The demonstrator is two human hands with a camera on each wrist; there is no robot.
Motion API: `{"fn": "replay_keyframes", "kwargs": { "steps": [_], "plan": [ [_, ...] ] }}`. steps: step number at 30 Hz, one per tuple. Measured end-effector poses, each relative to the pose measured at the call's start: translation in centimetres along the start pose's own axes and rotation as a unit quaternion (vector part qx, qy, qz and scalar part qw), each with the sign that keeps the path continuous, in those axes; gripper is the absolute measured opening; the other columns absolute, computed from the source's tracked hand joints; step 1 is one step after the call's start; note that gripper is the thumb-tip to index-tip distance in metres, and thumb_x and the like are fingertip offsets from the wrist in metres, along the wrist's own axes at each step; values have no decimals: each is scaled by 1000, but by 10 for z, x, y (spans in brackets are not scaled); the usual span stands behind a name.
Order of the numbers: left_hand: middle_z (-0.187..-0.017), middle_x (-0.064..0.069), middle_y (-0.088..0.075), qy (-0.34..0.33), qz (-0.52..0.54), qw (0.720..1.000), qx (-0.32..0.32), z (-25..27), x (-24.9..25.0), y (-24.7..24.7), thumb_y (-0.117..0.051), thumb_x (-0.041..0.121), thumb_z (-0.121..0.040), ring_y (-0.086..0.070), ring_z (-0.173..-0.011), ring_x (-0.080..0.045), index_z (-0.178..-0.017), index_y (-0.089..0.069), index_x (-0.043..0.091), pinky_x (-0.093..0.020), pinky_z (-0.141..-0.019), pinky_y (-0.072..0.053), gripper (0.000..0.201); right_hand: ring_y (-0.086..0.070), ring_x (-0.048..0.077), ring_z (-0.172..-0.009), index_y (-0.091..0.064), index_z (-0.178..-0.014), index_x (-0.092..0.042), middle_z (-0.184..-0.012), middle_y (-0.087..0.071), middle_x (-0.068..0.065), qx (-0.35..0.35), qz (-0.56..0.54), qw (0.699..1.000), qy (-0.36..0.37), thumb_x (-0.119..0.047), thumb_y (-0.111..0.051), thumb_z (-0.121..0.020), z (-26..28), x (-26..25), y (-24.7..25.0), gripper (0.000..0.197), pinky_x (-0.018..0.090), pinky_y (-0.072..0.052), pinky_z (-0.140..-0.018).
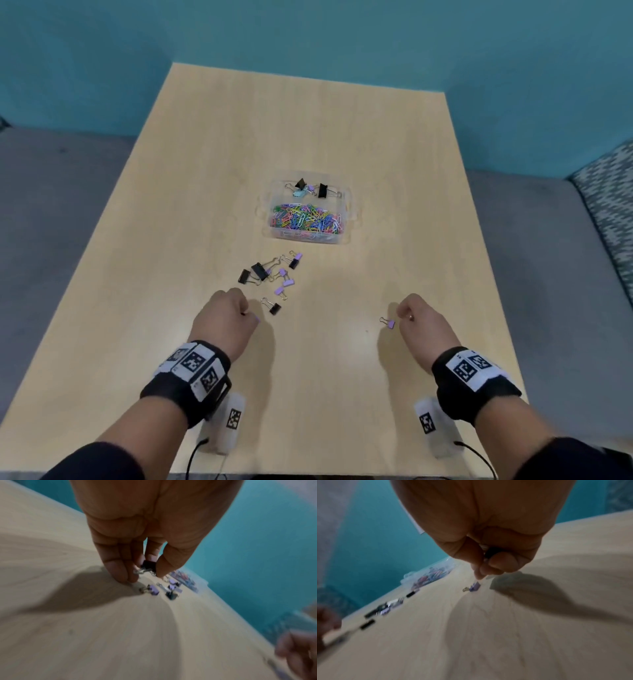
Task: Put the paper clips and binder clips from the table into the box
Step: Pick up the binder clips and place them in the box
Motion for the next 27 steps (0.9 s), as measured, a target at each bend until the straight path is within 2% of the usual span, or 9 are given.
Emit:
{"fn": "replay_keyframes", "kwargs": {
  "steps": [3,6,8,11,13,17,21,24,27],
  "plan": [
    [-63,-2,-64,84,169,982,7,-2,-8,12,-56,10,-73,-53,-46,-11,-71,-58,11,-22,-44,-35,3,-57,15,-68,-44,-100,-25,-82,-57,-6,-33,101,993,59,-30,-54,-89,3,-7,-8,16,29,-42,-55],
    [-59,-9,-60,145,286,947,-1,-1,-17,16,-51,4,-77,-46,-37,-12,-75,-59,6,-19,-38,-33,9,-51,16,-64,-42,-84,-21,-77,-54,-4,-34,150,985,76,-29,-58,-87,-1,-8,-13,18,29,-38,-54],
    [-65,-5,-61,136,238,962,-1,-2,-20,14,-49,5,-80,-50,-47,-18,-77,-60,12,-23,-44,-35,13,-47,16,-60,-43,-80,-18,-75,-54,-2,-31,150,986,71,-26,-57,-88,-4,-9,-13,18,29,-37,-54],
    [-75,2,-60,44,88,995,-35,2,-11,7,-54,23,-83,-56,-64,-18,-82,-54,22,-28,-53,-37,1,-49,15,-62,-44,-80,-18,-75,-56,-1,-46,161,983,71,-26,-56,-88,-5,-13,-11,17,29,-38,-55],
    [-82,6,-55,-28,-12,998,-60,6,-3,-5,-56,38,-84,-54,-69,-16,-88,-46,24,-29,-56,-36,18,-52,18,-63,-43,-79,-19,-74,-58,0,-61,184,978,77,-24,-52,-86,-5,-15,-10,13,31,-41,-56],
    [-83,2,-45,-81,-101,989,-70,4,3,-20,-47,31,-91,-51,-66,-21,-83,-32,22,-31,-57,-40,19,-53,19,-60,-45,-83,-20,-72,-61,1,-79,201,973,77,-20,-48,-79,-2,-22,-9,5,31,-44,-55],
    [-83,1,-40,-94,-122,984,-86,-1,4,-21,-46,28,-92,-48,-65,-24,-82,-31,18,-32,-58,-39,21,-47,21,-51,-52,-74,-12,-64,-58,3,-87,-48,995,4,-15,-48,-80,-3,-33,-22,7,29,-38,-49],
    [-78,2,-40,-116,-112,983,-86,1,4,-17,-45,20,-89,-45,-63,-22,-80,-30,18,-30,-55,-36,18,-39,19,-46,-50,-74,-10,-57,-49,7,-130,-320,933,-102,-3,-47,-78,0,-51,-40,8,26,-28,-47],
    [-71,2,-53,-74,12,992,-97,-1,-4,-15,-47,14,-83,-49,-58,-17,-81,-40,19,-27,-51,-34,8,-43,20,-46,-50,-74,-7,-61,-48,11,-138,-467,859,-158,6,-42,-82,5,-70,-55,17,23,-36,-43]
  ]
}}
Point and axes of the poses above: each hand's wrist, its own z-axis away from the middle knuckle, its own y-axis out of the back of the hand, x = y × z, the point moved 3 cm from there along -z, towards the middle knuckle
